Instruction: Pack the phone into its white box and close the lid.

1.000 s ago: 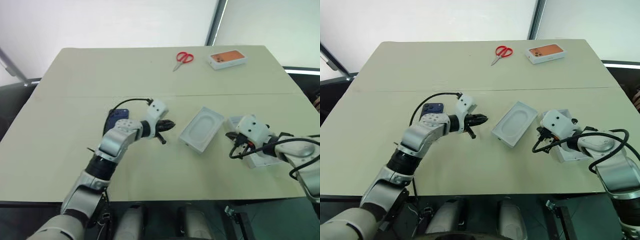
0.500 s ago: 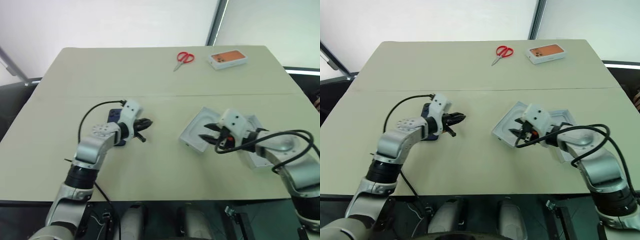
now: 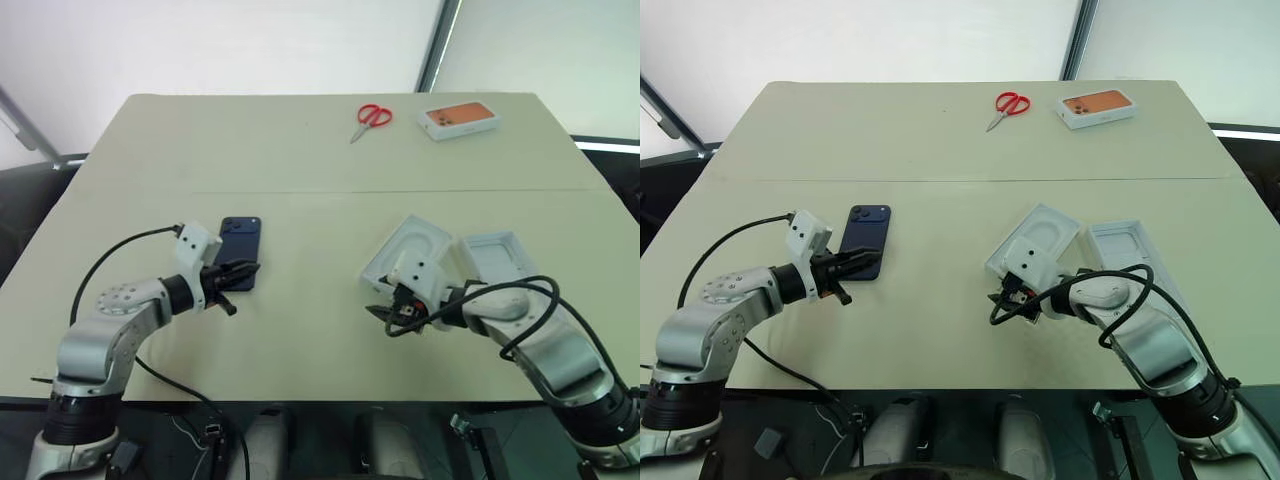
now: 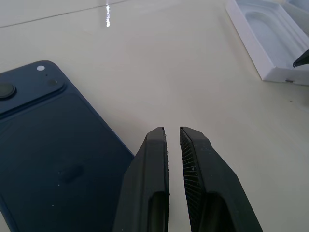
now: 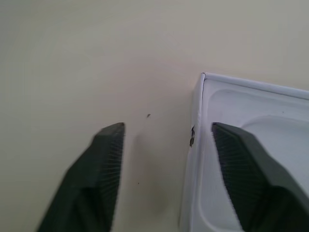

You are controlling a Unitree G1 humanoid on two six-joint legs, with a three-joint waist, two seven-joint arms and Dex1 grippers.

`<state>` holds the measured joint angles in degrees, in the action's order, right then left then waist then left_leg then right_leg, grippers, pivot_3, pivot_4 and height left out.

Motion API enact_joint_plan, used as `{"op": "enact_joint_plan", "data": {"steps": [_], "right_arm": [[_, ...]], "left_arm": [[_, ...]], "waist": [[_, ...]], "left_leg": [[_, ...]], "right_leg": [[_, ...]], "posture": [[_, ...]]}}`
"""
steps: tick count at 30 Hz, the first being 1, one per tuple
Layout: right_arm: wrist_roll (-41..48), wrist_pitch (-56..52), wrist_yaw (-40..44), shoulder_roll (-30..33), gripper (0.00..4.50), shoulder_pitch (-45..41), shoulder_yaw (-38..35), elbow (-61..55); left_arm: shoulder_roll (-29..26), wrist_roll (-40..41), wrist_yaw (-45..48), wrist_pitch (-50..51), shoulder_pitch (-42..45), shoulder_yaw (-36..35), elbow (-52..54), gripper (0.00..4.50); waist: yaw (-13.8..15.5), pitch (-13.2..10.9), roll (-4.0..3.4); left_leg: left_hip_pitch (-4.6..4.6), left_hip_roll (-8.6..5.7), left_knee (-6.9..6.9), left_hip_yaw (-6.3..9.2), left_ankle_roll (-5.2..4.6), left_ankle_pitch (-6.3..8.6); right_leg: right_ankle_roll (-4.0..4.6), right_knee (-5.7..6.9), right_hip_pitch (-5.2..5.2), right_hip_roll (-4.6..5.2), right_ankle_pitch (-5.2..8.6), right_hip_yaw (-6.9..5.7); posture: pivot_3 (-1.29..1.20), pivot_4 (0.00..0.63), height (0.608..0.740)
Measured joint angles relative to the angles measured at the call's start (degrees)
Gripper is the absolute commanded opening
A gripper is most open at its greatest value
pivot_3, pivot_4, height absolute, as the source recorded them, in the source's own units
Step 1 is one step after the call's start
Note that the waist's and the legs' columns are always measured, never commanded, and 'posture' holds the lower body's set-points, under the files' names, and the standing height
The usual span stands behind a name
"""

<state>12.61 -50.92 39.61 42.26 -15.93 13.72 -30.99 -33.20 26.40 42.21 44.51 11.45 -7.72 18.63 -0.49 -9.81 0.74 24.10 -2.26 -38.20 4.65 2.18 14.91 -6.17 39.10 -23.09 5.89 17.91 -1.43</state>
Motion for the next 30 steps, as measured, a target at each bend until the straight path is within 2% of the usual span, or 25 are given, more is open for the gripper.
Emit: {"op": "enact_joint_plan", "data": {"steps": [3,8,13,20,23,29,30], "right_arm": [[-1.22,0.56,-0.66,0.02,0.05,0.07,0.61,0.00],[-4.20,5.60,0.07,2.51,0.05,0.38,2.29,0.11],[-6.85,18.59,5.34,6.50,0.05,1.90,2.94,2.23],[-9.57,33.24,12.08,7.84,0.05,0.75,3.00,11.19],[-8.88,36.15,15.43,8.29,1.09,-0.45,2.08,14.31],[-6.33,35.42,20.42,9.28,4.26,-0.50,-0.03,14.80],[-6.14,35.41,20.61,9.28,4.45,-0.50,-0.24,14.80]], "left_arm": [[0.00,0.09,-0.17,-0.41,0.08,0.18,0.08,0.52],[0.14,0.49,-0.69,-0.45,1.03,0.25,0.07,0.52],[0.14,0.59,-0.73,-0.64,1.83,0.31,0.00,0.52],[0.13,0.77,-0.67,-1.07,2.42,0.30,-0.28,0.52],[0.08,1.36,-0.77,-1.07,2.28,0.22,-0.27,0.52],[-0.47,1.82,-1.26,-1.06,0.68,-0.05,-0.10,0.52],[-0.48,1.84,-1.30,-1.06,0.59,-0.05,-0.10,0.52]], "waist": [[-0.14,0.00,0.00],[-0.18,0.00,0.00],[-0.20,0.00,0.00],[-0.25,0.00,0.00],[-0.20,0.00,0.00],[-0.18,0.00,0.00],[-0.18,0.00,0.00]], "left_leg": [[-0.01,0.01,0.01,0.00,0.00,0.00],[-0.01,0.02,0.01,0.00,0.00,0.00],[-0.02,0.02,0.02,-0.02,0.00,0.00],[-0.02,0.02,0.01,-0.03,0.00,0.00],[-0.03,0.03,0.01,-0.02,0.00,0.00],[-0.03,0.03,0.01,-0.01,0.00,0.00],[-0.03,0.03,0.01,-0.01,0.00,0.00]], "right_leg": [[0.00,0.01,-0.01,-0.02,0.00,-0.01],[0.00,0.02,-0.01,-0.03,0.00,-0.01],[0.00,0.02,-0.01,-0.04,0.00,-0.01],[0.00,0.02,0.00,-0.04,0.00,-0.01],[0.00,0.02,0.00,-0.04,0.00,-0.01],[0.00,0.01,0.01,-0.03,0.00,-0.01],[0.00,0.01,0.00,-0.03,0.00,-0.01]], "posture": [[0.00,0.150,0.697],[0.00,0.150,0.697],[0.00,0.150,0.697],[0.00,0.150,0.697],[0.00,0.150,0.697],[0.00,0.150,0.697],[0.00,0.150,0.697]]}}
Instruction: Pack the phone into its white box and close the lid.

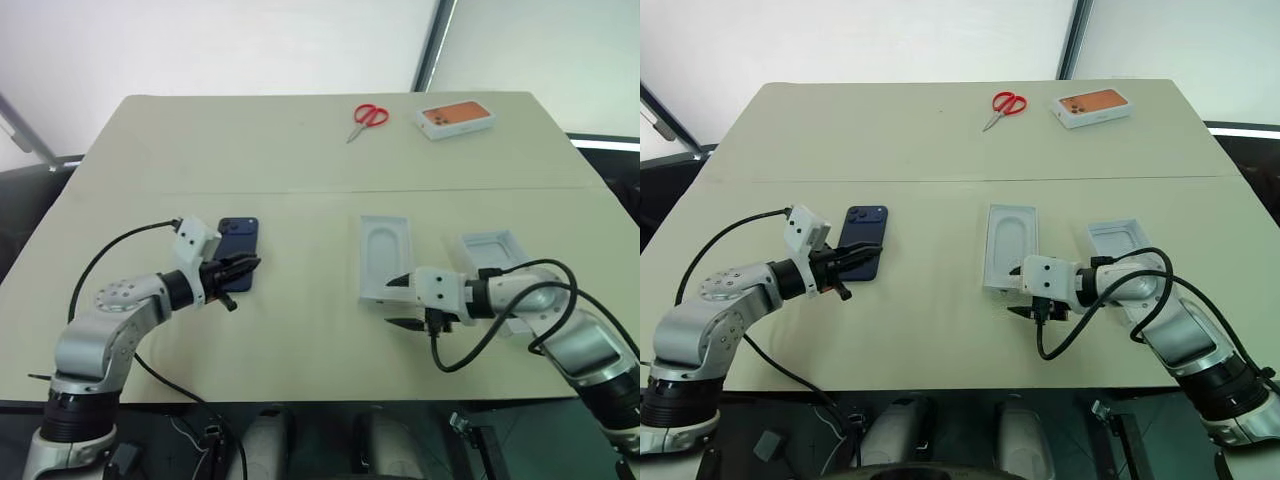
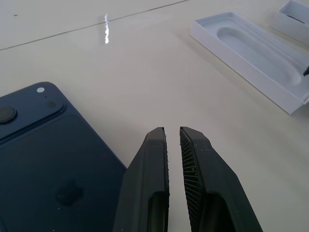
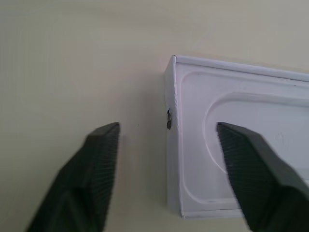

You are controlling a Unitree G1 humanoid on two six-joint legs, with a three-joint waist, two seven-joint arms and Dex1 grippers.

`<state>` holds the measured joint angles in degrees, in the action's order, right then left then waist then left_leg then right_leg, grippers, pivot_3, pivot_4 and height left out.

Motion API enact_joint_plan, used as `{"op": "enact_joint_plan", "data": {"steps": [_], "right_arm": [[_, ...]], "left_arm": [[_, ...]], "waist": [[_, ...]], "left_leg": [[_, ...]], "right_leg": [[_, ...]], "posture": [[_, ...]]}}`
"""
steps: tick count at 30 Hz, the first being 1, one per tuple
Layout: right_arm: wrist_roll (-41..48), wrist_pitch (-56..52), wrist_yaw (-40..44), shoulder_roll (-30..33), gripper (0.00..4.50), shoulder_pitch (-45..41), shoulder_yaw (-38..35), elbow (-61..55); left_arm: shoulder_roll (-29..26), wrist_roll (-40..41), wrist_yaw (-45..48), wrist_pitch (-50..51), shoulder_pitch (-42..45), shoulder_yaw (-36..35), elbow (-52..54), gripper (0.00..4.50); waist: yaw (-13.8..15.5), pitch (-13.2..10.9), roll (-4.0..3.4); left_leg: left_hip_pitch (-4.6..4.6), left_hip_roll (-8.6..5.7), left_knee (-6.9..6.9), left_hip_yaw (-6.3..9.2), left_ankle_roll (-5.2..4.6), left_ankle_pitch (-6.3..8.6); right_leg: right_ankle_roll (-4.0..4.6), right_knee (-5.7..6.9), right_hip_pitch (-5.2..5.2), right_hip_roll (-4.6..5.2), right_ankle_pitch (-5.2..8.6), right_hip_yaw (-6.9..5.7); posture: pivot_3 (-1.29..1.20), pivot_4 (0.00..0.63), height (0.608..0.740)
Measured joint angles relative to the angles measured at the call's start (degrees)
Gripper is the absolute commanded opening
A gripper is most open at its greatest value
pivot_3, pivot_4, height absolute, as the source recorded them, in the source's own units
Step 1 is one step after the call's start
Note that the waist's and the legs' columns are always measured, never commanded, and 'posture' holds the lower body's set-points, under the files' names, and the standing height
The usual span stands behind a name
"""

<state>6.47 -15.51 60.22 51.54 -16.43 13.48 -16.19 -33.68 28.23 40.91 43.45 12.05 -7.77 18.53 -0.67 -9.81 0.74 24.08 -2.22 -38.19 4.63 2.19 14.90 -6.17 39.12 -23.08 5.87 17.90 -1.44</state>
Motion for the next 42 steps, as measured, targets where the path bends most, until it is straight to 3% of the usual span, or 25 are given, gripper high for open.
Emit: {"op": "enact_joint_plan", "data": {"steps": [3,6,9,16,24,32,42], "right_arm": [[3.41,-3.94,-0.80,-3.29,4.50,-2.17,-1.76,-0.03],[8.43,-12.22,-5.61,-11.19,4.50,-10.55,-3.91,-2.73],[5.19,-15.06,-11.26,-16.93,3.65,-15.27,-1.04,-2.87],[-3.05,-18.24,-18.79,-27.93,0.03,-20.16,10.15,5.53],[-11.44,-15.75,-22.29,-36.37,0.03,-22.52,19.48,16.55],[-15.15,-10.96,-22.87,-40.73,0.03,-24.76,20.63,24.40],[-17.19,-6.91,-22.85,-42.52,0.03,-24.77,20.83,26.79]], "left_arm": [[1.31,1.36,-3.50,2.00,0.47,-2.82,-0.57,1.30],[4.67,4.73,-12.48,7.57,5.19,-11.80,-3.26,2.75],[5.14,6.71,-20.24,15.79,8.96,-18.21,-5.89,4.29],[6.15,9.11,-28.20,33.33,16.53,-24.30,-15.69,4.31],[8.15,11.28,-27.92,43.46,21.31,-26.87,-20.79,4.31],[10.22,11.14,-27.13,46.16,21.72,-26.09,-19.21,4.31],[17.88,15.18,-28.30,46.97,19.63,-24.77,-13.73,4.31]], "waist": [[-0.31,-0.02,0.01],[-0.55,-0.02,0.01],[-0.09,0.03,0.09],[-0.12,0.04,0.15],[-0.52,0.06,0.17],[-0.15,0.08,0.16],[0.11,0.11,0.17]], "left_leg": [[-0.01,0.06,-0.01,-0.01,0.01,-0.01],[-0.04,0.14,0.00,0.05,0.06,-0.04],[-0.04,0.08,0.06,0.08,0.25,-0.13],[0.06,-0.06,-0.03,0.07,0.47,-0.26],[0.06,-0.03,0.06,0.06,0.60,-0.34],[0.05,-0.07,0.05,0.06,0.61,-0.33],[0.05,-0.12,0.05,0.09,0.61,-0.33]], "right_leg": [[0.02,0.02,-0.02,-0.02,-0.01,0.01],[0.04,0.12,-0.07,-0.13,-0.03,-0.01],[0.02,0.03,-0.06,-0.14,-0.02,-0.01],[0.01,0.14,-0.16,-0.03,-0.02,-0.01],[0.01,0.21,-0.27,-0.06,-0.02,0.01],[0.01,0.21,-0.24,-0.01,-0.02,0.02],[0.01,0.19,-0.20,0.03,-0.02,0.02]], "posture": [[0.00,0.150,0.697],[0.00,0.150,0.697],[0.00,0.150,0.697],[0.00,0.150,0.697],[0.00,0.150,0.697],[0.00,0.150,0.697],[0.00,0.150,0.697]]}}
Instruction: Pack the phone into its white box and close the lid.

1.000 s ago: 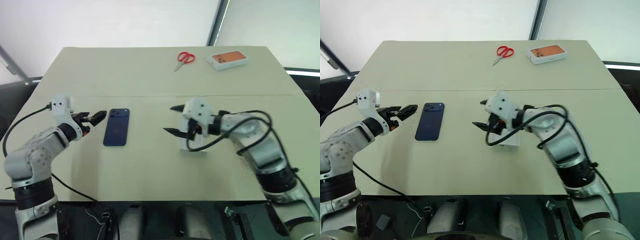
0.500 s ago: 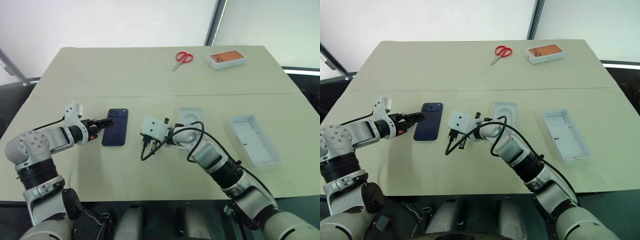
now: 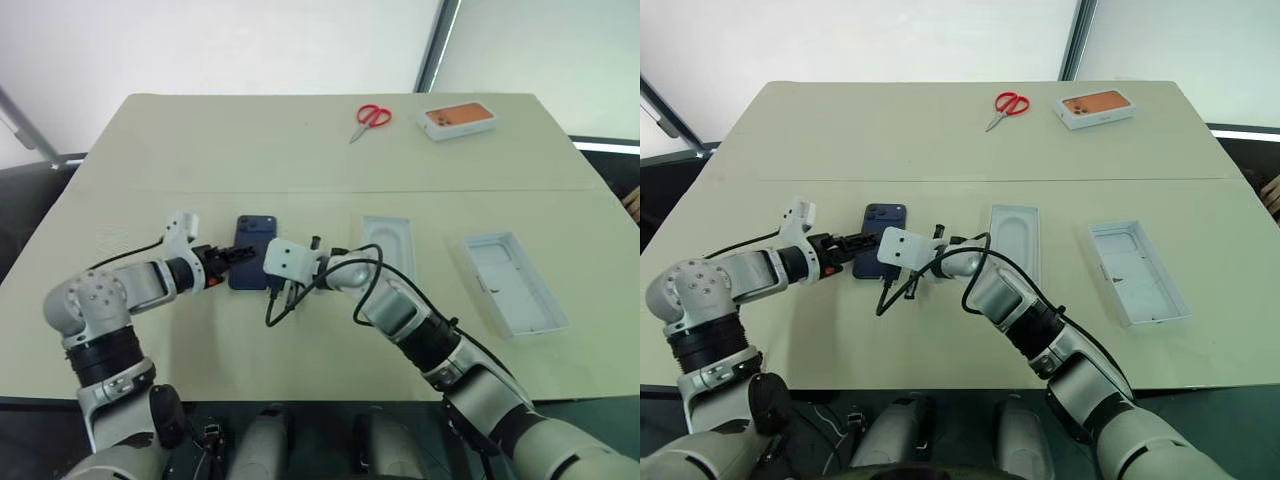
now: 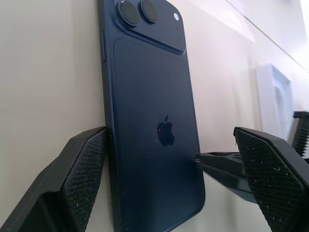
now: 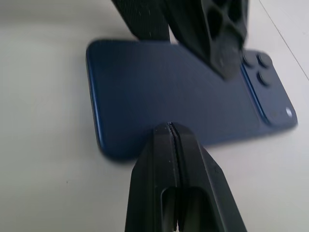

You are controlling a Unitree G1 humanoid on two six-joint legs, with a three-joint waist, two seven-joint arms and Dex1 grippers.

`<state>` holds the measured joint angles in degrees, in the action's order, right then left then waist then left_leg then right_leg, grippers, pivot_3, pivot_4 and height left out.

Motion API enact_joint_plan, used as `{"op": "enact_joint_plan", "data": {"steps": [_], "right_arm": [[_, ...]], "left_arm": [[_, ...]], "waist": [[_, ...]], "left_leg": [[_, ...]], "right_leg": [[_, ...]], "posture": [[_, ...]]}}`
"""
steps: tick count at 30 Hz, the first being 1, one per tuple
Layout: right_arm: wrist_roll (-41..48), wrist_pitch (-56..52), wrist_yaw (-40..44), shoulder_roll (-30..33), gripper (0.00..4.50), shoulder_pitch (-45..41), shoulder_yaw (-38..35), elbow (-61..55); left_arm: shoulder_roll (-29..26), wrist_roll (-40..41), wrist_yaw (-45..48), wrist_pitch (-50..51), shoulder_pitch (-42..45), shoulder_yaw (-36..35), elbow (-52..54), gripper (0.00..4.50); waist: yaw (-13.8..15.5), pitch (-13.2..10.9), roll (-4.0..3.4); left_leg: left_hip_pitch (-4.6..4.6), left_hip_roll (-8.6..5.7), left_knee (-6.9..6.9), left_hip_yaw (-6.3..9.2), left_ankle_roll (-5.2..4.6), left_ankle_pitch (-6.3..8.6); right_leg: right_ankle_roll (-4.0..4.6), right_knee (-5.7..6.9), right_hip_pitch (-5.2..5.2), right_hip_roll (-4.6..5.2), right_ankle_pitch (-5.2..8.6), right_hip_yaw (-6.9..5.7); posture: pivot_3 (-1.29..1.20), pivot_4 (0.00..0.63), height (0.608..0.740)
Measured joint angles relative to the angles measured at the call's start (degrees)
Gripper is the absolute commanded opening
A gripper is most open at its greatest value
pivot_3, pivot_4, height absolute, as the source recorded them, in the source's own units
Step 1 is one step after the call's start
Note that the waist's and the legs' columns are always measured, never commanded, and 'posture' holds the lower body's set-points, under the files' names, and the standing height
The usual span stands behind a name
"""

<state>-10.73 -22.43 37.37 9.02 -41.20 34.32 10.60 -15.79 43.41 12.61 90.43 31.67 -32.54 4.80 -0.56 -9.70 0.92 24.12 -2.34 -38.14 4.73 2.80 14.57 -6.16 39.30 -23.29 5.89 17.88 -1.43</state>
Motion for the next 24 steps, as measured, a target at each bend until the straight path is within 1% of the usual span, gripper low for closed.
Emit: {"op": "enact_joint_plan", "data": {"steps": [3,8,12,14,17,22,24], "right_arm": [[-0.36,0.54,0.04,0.03,0.03,0.07,-0.09,0.00],[-0.48,0.87,0.15,0.18,0.03,0.41,-0.46,-0.07],[-0.50,0.86,0.15,0.28,0.03,0.92,-1.17,-0.21],[-0.95,1.04,0.13,0.70,0.03,0.93,-1.22,-0.27],[-2.06,1.49,0.07,2.05,0.03,0.93,-1.44,-0.70],[-2.22,-1.41,1.27,5.72,0.03,0.92,-4.31,-5.92],[-3.22,-2.22,1.96,7.10,0.03,0.91,-4.25,-6.81]], "left_arm": [[1.61,1.71,-1.12,0.34,0.05,-0.44,-0.07,4.31],[1.71,3.27,-2.72,0.84,0.37,-1.41,-0.93,4.31],[1.59,4.14,-3.25,1.61,1.34,-3.60,-3.02,4.31],[1.26,4.36,-3.41,1.59,1.32,-3.24,-3.21,4.31],[0.70,4.36,-3.56,1.58,1.26,-1.92,-2.89,4.31],[0.75,4.84,-3.78,1.35,0.58,-2.02,-2.29,4.31],[0.77,4.83,-4.04,1.40,0.50,-2.09,-2.07,4.31]], "waist": [[-0.10,0.00,0.00],[-0.27,0.00,0.00],[-0.37,0.00,0.00],[-0.42,0.00,0.00],[-0.41,0.00,0.00],[-0.39,0.01,0.01],[-0.40,0.01,0.01]], "left_leg": [[0.00,0.00,0.00,0.00,0.00,0.00],[0.00,0.02,0.00,0.00,0.00,0.00],[0.00,0.03,0.00,-0.01,0.00,0.00],[0.00,0.03,0.01,-0.01,0.00,0.00],[-0.01,0.03,0.01,-0.02,0.00,0.00],[-0.01,0.04,0.02,-0.03,0.01,0.00],[-0.03,0.04,0.04,-0.03,0.01,0.00]], "right_leg": [[0.00,0.00,-0.01,-0.01,0.00,0.00],[0.00,0.00,-0.02,-0.02,0.00,0.00],[0.00,0.00,-0.03,-0.03,0.00,0.00],[0.00,0.00,-0.03,-0.03,0.00,0.00],[0.00,0.00,-0.03,-0.03,0.00,0.01],[0.00,0.00,-0.04,-0.03,0.00,0.01],[0.00,0.00,-0.03,-0.04,0.00,0.01]], "posture": [[0.00,0.150,0.697],[0.00,0.150,0.697],[0.00,0.150,0.697],[0.00,0.150,0.697],[0.00,0.150,0.697],[0.00,0.150,0.697],[0.00,0.150,0.697]]}}
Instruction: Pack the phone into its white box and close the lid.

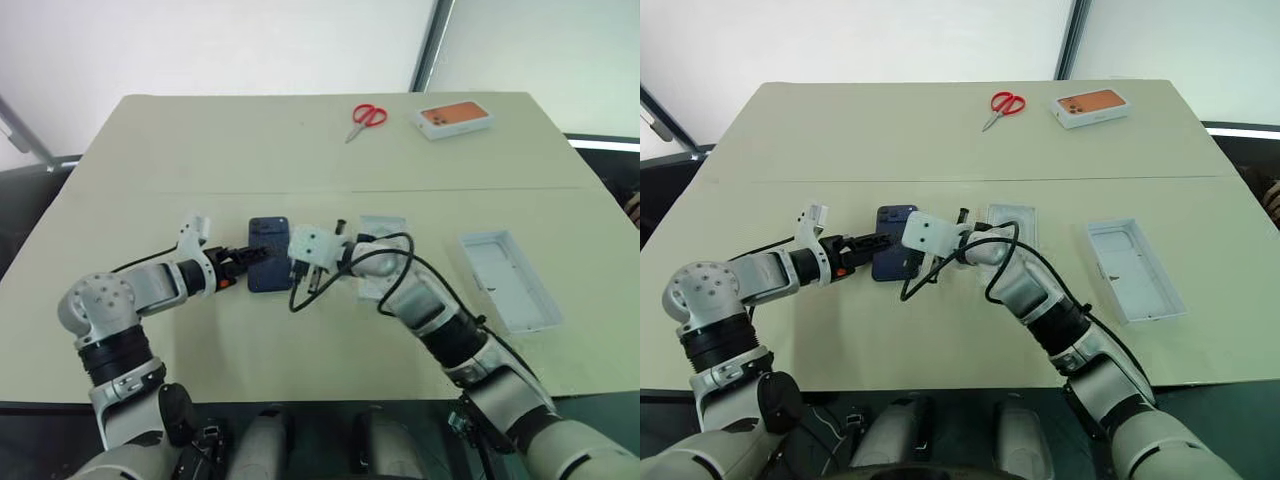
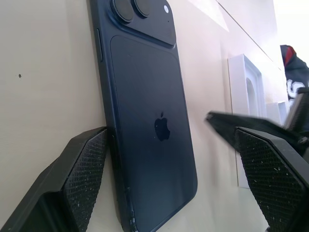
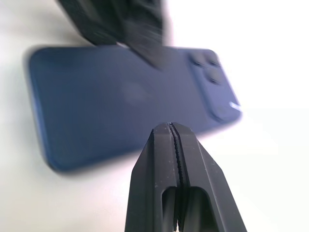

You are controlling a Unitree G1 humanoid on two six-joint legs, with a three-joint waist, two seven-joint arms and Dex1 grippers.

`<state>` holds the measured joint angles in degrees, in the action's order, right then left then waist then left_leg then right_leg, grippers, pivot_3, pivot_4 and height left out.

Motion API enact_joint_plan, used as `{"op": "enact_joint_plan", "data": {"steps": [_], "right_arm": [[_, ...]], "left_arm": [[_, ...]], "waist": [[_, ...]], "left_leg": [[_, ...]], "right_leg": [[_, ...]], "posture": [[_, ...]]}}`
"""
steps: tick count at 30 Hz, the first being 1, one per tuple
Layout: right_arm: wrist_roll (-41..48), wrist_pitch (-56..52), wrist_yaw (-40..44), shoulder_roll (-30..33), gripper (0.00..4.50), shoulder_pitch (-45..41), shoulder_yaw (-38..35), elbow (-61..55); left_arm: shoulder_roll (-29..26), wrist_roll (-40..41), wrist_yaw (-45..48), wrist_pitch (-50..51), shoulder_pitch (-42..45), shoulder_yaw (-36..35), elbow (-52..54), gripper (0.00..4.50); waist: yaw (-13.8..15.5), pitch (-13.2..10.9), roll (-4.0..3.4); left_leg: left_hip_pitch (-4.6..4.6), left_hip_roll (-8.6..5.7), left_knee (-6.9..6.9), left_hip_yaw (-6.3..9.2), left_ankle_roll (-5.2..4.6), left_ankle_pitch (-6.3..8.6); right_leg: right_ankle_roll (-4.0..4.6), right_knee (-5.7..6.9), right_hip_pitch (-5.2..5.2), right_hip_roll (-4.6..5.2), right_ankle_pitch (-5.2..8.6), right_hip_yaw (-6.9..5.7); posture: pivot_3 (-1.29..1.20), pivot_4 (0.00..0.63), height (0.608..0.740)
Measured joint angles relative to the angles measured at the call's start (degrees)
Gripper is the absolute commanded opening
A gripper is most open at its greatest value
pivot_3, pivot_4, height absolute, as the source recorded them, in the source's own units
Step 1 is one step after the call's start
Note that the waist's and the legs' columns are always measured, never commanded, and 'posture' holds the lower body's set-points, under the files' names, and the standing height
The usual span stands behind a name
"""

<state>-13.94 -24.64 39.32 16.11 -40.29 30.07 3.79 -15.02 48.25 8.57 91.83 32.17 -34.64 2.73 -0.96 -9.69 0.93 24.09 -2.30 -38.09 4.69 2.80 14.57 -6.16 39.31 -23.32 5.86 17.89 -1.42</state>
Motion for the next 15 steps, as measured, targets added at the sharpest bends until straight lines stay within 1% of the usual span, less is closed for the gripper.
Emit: {"op": "enact_joint_plan", "data": {"steps": [5,10,15], "right_arm": [[-2.77,0.15,0.60,0.69,0.03,0.00,1.88,0.83],[-3.65,1.00,0.80,-0.45,0.03,0.01,3.29,3.48],[-3.85,2.24,0.88,-1.45,0.03,0.01,3.22,4.64]], "left_arm": [[0.67,-0.03,-0.44,-0.07,0.04,-0.03,0.38,4.31],[1.17,-0.01,-1.04,-0.09,0.04,-0.08,0.82,4.31],[1.68,0.15,-1.74,-0.08,-0.30,-0.37,1.71,4.31]], "waist": [[0.00,0.00,0.00],[0.10,0.00,0.00],[0.00,0.00,0.01]], "left_leg": [[0.00,0.00,0.01,-0.01,0.00,0.00],[0.00,-0.01,0.00,-0.01,0.01,0.00],[-0.03,0.00,0.00,-0.01,0.01,0.00]], "right_leg": [[0.00,-0.01,0.00,0.00,0.00,0.01],[0.00,-0.02,0.01,0.01,0.00,0.01],[0.00,-0.02,0.04,0.01,0.00,0.01]], "posture": [[0.00,0.150,0.697],[0.00,0.150,0.697],[0.00,0.150,0.697]]}}
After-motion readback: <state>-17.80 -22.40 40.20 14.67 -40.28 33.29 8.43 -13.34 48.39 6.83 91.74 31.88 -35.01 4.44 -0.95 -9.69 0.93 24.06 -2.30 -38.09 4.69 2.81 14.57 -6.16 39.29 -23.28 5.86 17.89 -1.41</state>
